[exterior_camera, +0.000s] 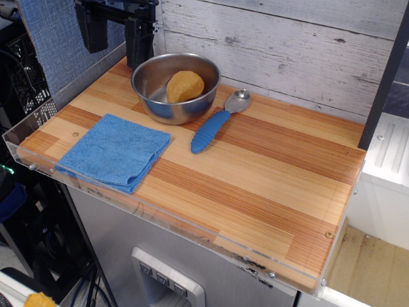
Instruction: Move the blue cloth from left to right side
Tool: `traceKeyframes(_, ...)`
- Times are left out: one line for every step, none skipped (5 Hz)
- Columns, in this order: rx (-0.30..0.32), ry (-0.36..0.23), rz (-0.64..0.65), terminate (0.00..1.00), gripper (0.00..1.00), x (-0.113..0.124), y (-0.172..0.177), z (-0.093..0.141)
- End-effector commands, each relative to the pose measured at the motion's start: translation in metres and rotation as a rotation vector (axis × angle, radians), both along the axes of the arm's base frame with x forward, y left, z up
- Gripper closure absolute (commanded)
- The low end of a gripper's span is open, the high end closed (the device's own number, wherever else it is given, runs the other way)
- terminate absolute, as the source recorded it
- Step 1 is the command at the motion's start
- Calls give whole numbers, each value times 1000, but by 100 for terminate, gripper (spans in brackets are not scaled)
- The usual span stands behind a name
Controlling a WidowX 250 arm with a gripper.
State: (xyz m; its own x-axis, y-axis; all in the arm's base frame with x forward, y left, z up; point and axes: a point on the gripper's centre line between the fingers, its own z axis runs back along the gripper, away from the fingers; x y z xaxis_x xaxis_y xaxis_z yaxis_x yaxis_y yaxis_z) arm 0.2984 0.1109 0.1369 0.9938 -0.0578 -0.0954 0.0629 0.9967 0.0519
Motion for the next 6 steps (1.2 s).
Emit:
traceKeyframes(0, 0, 0, 0, 0, 0, 0, 0)
traceKeyframes(26, -42, 5, 0, 0, -21, 9, -18)
traceKeyframes(37, -104, 22, 0, 0, -41, 11, -17)
traceKeyframes(44, -144, 48, 0, 0, -56, 17, -19)
traceKeyframes(49, -105, 59, 0, 0, -58, 24, -41)
traceKeyframes(57, -53, 58, 0, 0, -51, 27, -65)
